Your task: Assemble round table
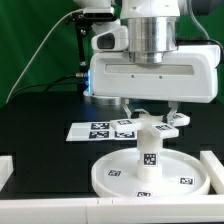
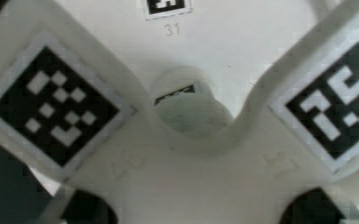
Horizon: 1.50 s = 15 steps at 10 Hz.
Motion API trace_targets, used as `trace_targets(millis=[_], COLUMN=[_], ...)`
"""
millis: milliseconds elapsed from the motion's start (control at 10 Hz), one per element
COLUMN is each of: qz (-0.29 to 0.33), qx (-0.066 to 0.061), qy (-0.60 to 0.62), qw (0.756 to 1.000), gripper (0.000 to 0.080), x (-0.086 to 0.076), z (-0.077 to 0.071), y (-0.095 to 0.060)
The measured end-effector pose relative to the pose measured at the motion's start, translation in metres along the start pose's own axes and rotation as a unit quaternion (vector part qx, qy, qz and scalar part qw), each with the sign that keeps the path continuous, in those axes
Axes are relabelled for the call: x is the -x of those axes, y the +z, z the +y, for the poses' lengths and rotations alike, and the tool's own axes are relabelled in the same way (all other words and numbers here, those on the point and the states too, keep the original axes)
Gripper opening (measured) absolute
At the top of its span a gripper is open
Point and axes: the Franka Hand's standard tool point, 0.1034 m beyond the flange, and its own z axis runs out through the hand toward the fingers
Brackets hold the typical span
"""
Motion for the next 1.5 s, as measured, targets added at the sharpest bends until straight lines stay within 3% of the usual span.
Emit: trace_targets(millis=[300, 1000, 1100, 1200, 1400, 1500], qz=[-0.008, -0.009, -0.010, -0.010, -0.011, -0.013], qx=[-0.007, -0.010, -0.010, -0.010, -0.013, -0.028], qy=[0.162, 0.434, 0.439, 0.433, 0.431, 0.428], qw=[0.987, 0.901, 0.898, 0.901, 0.902, 0.903], gripper=[0.0442, 0.0442, 0.0442, 0.0591, 0.0631, 0.0647], x=[-0.001, -0.001, -0.001, -0.001, 0.000, 0.003], z=[0.000, -0.001, -0.001, -0.001, -0.004, -0.010], y=[0.000, 0.000, 0.000, 0.001, -0.004, -0.022])
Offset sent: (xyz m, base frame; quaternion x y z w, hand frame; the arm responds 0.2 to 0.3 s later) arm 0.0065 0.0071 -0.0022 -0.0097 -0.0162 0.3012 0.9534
